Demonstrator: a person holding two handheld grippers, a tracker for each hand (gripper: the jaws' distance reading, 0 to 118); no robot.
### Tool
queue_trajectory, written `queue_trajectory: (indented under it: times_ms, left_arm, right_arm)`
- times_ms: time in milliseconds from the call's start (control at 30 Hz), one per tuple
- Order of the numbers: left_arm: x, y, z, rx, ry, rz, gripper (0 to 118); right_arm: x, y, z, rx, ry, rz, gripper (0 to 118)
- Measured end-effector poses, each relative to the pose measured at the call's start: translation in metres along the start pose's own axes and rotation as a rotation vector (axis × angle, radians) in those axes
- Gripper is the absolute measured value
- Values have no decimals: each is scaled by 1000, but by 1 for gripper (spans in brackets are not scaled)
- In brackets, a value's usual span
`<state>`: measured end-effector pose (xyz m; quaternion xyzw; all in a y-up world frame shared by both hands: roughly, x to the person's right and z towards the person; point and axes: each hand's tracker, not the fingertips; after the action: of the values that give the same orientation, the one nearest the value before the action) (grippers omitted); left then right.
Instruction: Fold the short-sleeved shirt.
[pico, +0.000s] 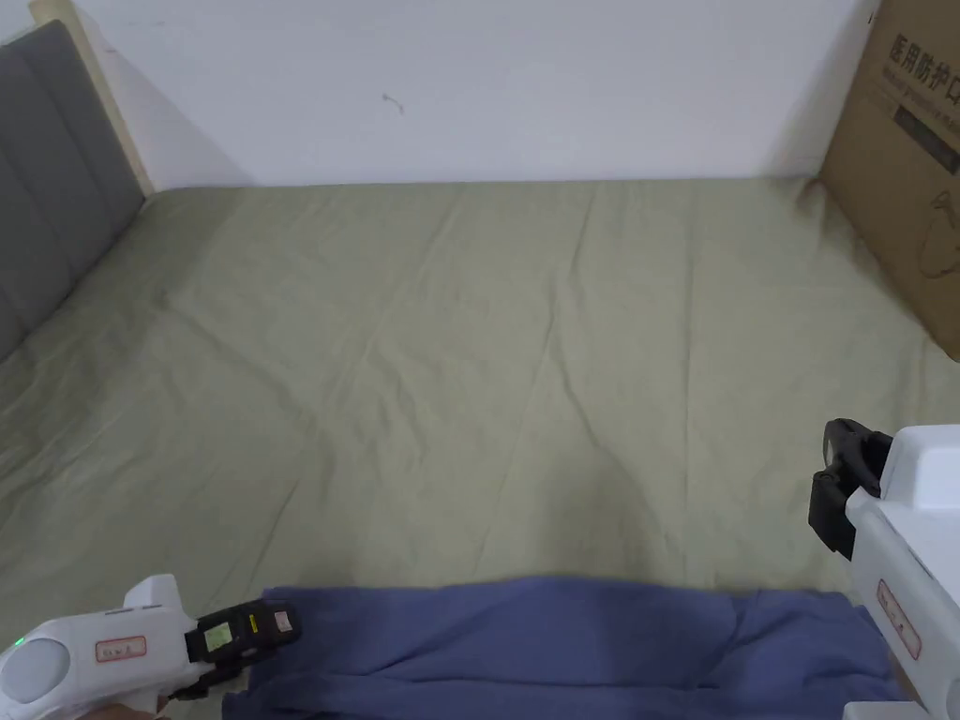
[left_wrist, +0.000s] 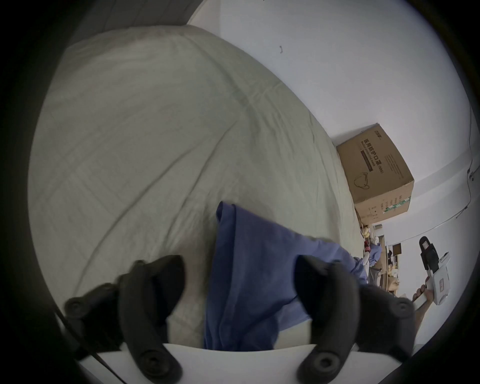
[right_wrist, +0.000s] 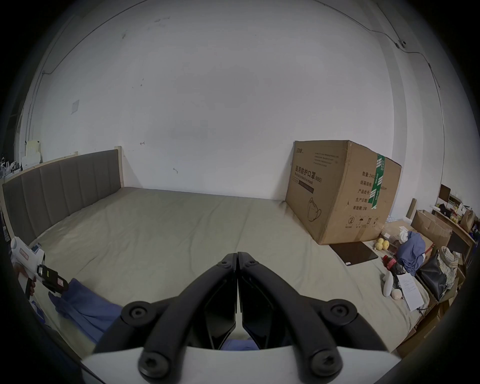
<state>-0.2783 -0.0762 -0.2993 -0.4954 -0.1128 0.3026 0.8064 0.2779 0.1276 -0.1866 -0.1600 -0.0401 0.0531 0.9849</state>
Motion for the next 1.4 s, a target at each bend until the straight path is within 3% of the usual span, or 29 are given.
queue_trajectory:
  times_ms: [67,133,267,333,367,400,500,767,867,1100,1267,1400]
  left_arm:
    - [3,-7,-9,-27,16,-15,67]
    - [8,-13,-10,-10,20,-55,64]
    - [12,-13,-14,-13,69,-120,27]
    - [15,-15,-12,-11,51,-115,20]
    - [20,-17,-10,-9,42,-116,8]
    - [24,-19,-10,-10,22,-125,5]
    - [42,-23,-3,30,93,-255,4]
    - [74,-10,54,119,101,-230,3]
    - [76,-3,73,148,188,-274,3]
    - [66,8,98,141,282,-209,3]
    - [127,-4,95,128,309,-236,3]
    - [182,-23,70,81,244,-272,3]
  right_arm:
    - [2,-1,-1,-7,-6,-1,0]
    - [3,-2,-2,-14,-11,3,0]
    - [5,-3,-1,-21,-15,-3,0]
    - [6,-3,-1,-23,-14,-5,0]
    - [6,-3,1,-22,-15,-6,0]
    - [6,-3,2,-21,-14,-7,0]
    - [7,-2,5,-20,-10,-12,0]
    - [13,8,18,17,-3,-18,0]
    - [16,11,24,32,-1,-29,0]
    - [27,11,33,55,11,-39,0]
    - [36,9,39,65,14,-61,0]
    - [42,8,45,75,20,-66,0]
